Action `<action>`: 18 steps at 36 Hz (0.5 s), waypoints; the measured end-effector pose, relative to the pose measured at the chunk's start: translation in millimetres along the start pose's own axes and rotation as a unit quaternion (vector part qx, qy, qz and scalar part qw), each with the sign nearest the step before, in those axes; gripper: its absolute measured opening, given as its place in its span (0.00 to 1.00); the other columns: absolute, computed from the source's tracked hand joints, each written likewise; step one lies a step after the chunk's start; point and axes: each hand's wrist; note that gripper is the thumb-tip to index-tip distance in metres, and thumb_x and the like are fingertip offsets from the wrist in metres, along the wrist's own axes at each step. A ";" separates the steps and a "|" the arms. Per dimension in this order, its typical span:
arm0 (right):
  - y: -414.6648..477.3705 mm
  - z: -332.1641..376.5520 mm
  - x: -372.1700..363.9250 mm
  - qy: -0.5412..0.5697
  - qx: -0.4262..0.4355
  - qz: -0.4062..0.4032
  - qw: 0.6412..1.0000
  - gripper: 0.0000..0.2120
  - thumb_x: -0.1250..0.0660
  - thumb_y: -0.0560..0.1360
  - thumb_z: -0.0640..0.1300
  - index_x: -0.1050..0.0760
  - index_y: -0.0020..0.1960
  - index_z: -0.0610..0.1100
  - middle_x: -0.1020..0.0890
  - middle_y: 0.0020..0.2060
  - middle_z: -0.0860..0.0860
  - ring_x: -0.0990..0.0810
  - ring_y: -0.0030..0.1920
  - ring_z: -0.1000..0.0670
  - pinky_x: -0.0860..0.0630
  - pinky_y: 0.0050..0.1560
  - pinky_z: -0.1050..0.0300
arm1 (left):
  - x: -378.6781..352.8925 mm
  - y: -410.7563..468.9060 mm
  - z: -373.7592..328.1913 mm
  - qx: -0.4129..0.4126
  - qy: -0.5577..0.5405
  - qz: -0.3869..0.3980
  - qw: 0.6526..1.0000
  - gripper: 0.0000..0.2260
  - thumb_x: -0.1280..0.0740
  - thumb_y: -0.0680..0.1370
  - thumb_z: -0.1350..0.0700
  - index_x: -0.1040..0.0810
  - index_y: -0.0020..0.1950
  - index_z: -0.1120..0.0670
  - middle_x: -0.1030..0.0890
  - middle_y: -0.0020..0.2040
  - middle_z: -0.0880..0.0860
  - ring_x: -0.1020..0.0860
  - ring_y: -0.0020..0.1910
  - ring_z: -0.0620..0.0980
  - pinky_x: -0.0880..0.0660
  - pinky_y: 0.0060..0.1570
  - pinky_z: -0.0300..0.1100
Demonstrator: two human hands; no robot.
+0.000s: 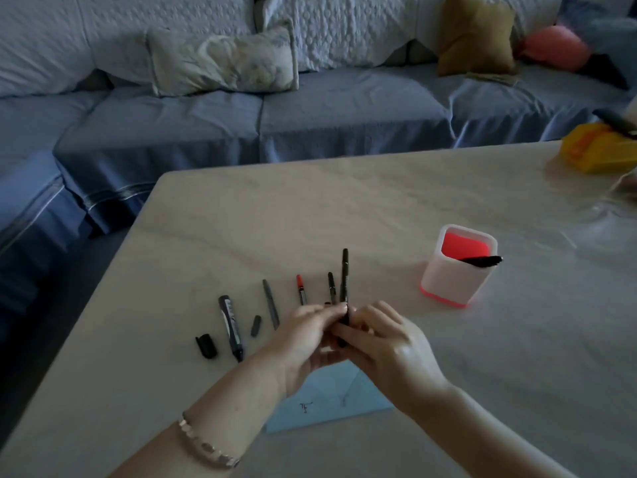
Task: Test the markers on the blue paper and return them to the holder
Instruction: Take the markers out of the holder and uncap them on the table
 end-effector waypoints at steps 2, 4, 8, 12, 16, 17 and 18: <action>-0.9 5.3 -9.1 0.033 0.005 0.029 0.999 0.11 0.35 0.73 0.50 0.20 0.52 0.48 0.23 0.43 0.54 0.28 0.43 0.53 0.27 0.41 0.62 | 11.6 -3.0 3.6 -0.002 -0.012 -0.036 0.999 0.09 0.40 0.79 0.58 0.22 0.44 0.58 0.20 0.36 0.53 0.22 0.32 0.46 0.23 0.37 0.41; 0.6 10.0 -12.6 0.066 -0.026 0.080 0.994 0.17 0.34 0.71 0.55 0.25 0.57 0.50 0.22 0.44 0.55 0.27 0.46 0.55 0.28 0.47 0.62 | 23.8 -6.3 6.7 -0.027 0.011 -0.076 0.997 0.10 0.42 0.80 0.59 0.23 0.44 0.58 0.21 0.34 0.53 0.21 0.30 0.44 0.22 0.32 0.38; 15.0 34.2 -16.5 0.267 -0.316 0.125 0.902 0.15 0.33 0.71 0.54 0.32 0.56 0.56 0.26 0.30 0.61 0.28 0.34 0.61 0.32 0.37 0.70 | 46.8 -17.3 17.4 -0.128 0.231 -0.102 0.959 0.11 0.45 0.82 0.59 0.29 0.41 0.55 0.27 0.33 0.52 0.28 0.25 0.41 0.28 0.30 0.37; 28.7 53.0 -36.5 0.439 -0.445 0.090 0.775 0.11 0.42 0.79 0.42 0.29 0.41 0.38 0.32 0.22 0.53 0.37 0.21 0.57 0.40 0.25 0.64 | 57.0 -35.4 34.6 -0.199 0.425 -0.118 0.875 0.09 0.46 0.81 0.52 0.28 0.47 0.51 0.27 0.32 0.50 0.30 0.29 0.46 0.34 0.32 0.39; 36.0 76.0 -55.1 0.462 -0.443 0.115 0.760 0.18 0.44 0.79 0.43 0.35 0.30 0.45 0.34 0.20 0.54 0.37 0.21 0.56 0.40 0.24 0.64 | 72.1 -44.5 42.4 -0.245 0.488 -0.175 0.819 0.15 0.50 0.81 0.47 0.27 0.51 0.51 0.21 0.43 0.48 0.23 0.40 0.47 0.25 0.43 0.45; 38.1 80.0 -58.9 0.464 -0.441 0.120 0.758 0.19 0.43 0.79 0.42 0.36 0.29 0.45 0.34 0.19 0.55 0.37 0.20 0.56 0.40 0.23 0.65 | 77.7 -44.9 43.2 -0.247 0.493 -0.183 0.814 0.15 0.51 0.81 0.47 0.27 0.55 0.50 0.20 0.45 0.48 0.22 0.42 0.48 0.25 0.45 0.45; 39.8 83.3 -62.8 0.465 -0.441 0.126 0.757 0.19 0.43 0.79 0.42 0.36 0.29 0.45 0.34 0.18 0.56 0.37 0.20 0.57 0.39 0.24 0.65 | 82.9 -45.6 43.8 -0.252 0.497 -0.191 0.808 0.15 0.51 0.81 0.47 0.27 0.57 0.50 0.19 0.45 0.48 0.22 0.43 0.49 0.26 0.44 0.44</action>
Point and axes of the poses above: each hand's wrist, its own y-axis towards the middle knuckle, its own x-axis out of the back of the hand, z = x × y
